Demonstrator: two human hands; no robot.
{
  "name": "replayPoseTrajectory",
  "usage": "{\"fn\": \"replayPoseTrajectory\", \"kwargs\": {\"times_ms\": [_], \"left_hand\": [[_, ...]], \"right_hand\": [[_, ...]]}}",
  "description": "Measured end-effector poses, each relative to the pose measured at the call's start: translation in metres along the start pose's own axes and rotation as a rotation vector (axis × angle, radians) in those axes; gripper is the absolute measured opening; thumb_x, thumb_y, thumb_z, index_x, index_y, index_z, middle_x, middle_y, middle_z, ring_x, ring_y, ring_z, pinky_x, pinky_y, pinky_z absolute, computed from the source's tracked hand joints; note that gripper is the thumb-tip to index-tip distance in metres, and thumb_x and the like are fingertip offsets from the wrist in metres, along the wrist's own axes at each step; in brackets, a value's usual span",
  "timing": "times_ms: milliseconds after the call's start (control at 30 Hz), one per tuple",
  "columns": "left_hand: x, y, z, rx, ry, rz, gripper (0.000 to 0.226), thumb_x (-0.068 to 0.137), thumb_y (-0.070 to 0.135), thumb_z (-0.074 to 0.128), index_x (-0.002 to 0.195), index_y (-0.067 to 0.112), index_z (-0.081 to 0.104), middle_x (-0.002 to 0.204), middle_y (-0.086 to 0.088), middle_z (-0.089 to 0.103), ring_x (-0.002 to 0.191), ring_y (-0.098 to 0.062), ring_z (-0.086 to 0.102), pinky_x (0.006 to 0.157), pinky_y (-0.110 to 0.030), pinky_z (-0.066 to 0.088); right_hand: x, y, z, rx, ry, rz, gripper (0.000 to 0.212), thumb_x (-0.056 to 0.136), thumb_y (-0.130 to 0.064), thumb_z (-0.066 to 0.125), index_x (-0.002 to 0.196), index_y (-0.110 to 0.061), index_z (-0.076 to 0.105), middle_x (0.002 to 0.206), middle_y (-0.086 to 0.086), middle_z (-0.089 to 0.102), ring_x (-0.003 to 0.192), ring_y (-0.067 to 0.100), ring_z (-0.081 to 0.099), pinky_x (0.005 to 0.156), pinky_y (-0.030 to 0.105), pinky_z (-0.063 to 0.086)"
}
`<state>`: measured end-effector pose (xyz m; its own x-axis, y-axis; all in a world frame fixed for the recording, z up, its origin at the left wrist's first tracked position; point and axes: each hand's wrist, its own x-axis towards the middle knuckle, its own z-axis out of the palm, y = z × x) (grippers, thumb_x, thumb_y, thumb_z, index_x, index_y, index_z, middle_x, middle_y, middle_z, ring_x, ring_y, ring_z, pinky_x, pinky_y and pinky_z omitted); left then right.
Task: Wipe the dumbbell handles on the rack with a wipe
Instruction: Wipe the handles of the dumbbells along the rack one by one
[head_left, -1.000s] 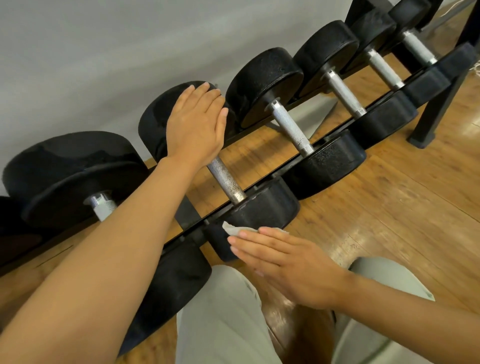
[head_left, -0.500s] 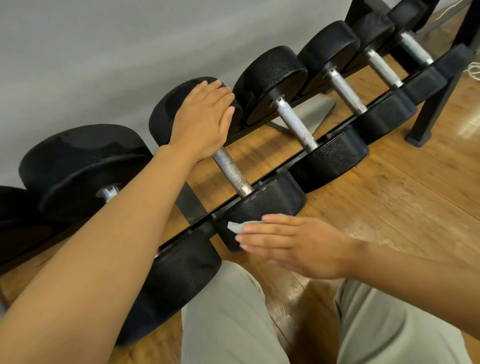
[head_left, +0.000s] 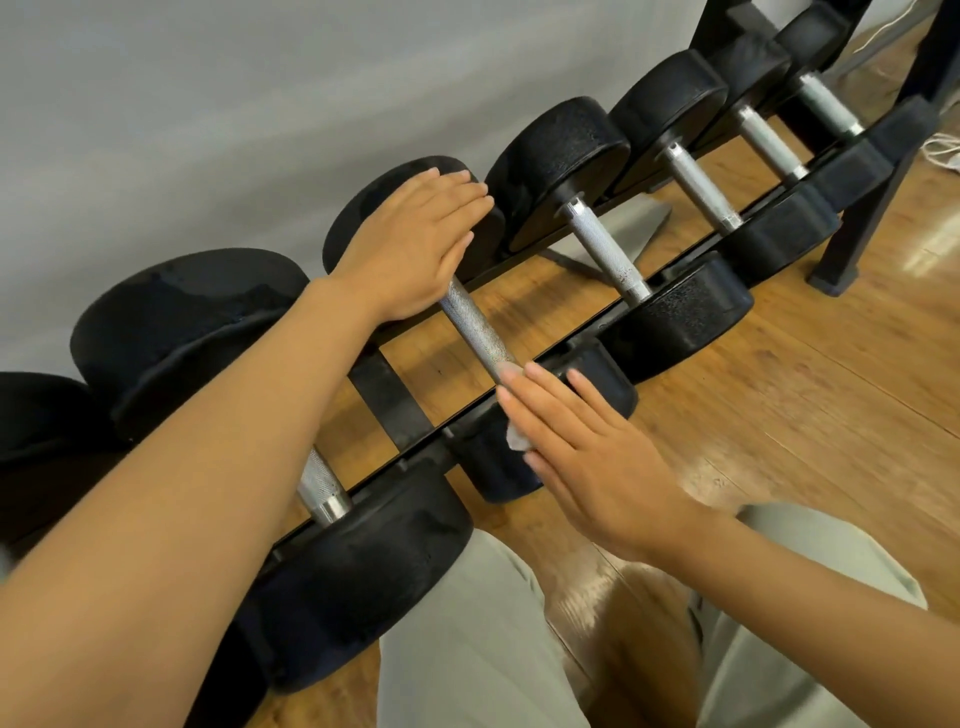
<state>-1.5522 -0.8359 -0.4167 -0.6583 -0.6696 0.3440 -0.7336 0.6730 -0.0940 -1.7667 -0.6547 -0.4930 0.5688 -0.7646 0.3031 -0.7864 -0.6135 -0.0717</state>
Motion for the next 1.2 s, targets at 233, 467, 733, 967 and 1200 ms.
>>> {"fn": "replayPoseTrajectory", "kwargs": {"times_ms": [233, 467, 733, 967, 1200], "left_hand": [[0.0, -0.005, 0.002, -0.116, 0.052, 0.009, 0.049, 0.102, 0.026, 0.029, 0.144, 0.009, 0.049, 0.149, -0.007, 0.048, 0.143, -0.021, 0.037, 0.122, -0.033, 0.013], [-0.003, -0.005, 0.0, -0.184, 0.082, 0.022, 0.045, 0.102, 0.021, 0.034, 0.141, 0.009, 0.052, 0.147, -0.007, 0.051, 0.142, -0.019, 0.038, 0.123, -0.033, 0.012], [-0.002, -0.004, 0.001, -0.201, 0.138, 0.022, 0.039, 0.103, 0.014, 0.042, 0.14, 0.009, 0.053, 0.146, -0.006, 0.052, 0.142, -0.018, 0.037, 0.123, -0.033, 0.005], [-0.004, -0.006, 0.003, -0.246, 0.171, 0.018, 0.039, 0.101, 0.013, 0.042, 0.138, 0.007, 0.055, 0.144, -0.008, 0.054, 0.141, -0.019, 0.039, 0.121, -0.02, -0.002], [-0.012, -0.015, -0.003, -0.2, 0.092, 0.029, 0.047, 0.103, 0.025, 0.032, 0.143, 0.008, 0.049, 0.151, -0.009, 0.045, 0.146, -0.02, 0.031, 0.122, -0.022, 0.0]], "right_hand": [[-0.023, 0.025, -0.007, 0.113, -0.01, -0.089, 0.049, 0.103, -0.021, 0.038, 0.15, -0.01, 0.032, 0.16, 0.004, 0.026, 0.148, 0.02, 0.022, 0.121, 0.041, 0.019], [0.018, 0.018, -0.015, 0.13, -0.015, 0.042, 0.048, 0.104, -0.025, 0.031, 0.151, -0.013, 0.031, 0.16, 0.0, 0.026, 0.149, 0.013, 0.016, 0.12, 0.043, 0.022], [-0.001, 0.013, -0.019, 0.152, -0.031, 0.05, 0.048, 0.104, -0.028, 0.031, 0.15, -0.015, 0.034, 0.159, -0.001, 0.029, 0.148, 0.012, 0.019, 0.121, 0.032, 0.017], [0.033, 0.04, -0.049, 0.351, -0.118, -0.005, 0.052, 0.1, -0.033, 0.042, 0.15, -0.032, 0.029, 0.148, -0.01, 0.044, 0.129, 0.009, 0.05, 0.099, 0.029, 0.049], [0.093, 0.084, -0.043, 0.454, -0.017, -0.163, 0.038, 0.094, -0.031, 0.055, 0.125, -0.01, 0.062, 0.13, 0.004, 0.063, 0.117, 0.01, 0.06, 0.096, 0.029, 0.05]]}}
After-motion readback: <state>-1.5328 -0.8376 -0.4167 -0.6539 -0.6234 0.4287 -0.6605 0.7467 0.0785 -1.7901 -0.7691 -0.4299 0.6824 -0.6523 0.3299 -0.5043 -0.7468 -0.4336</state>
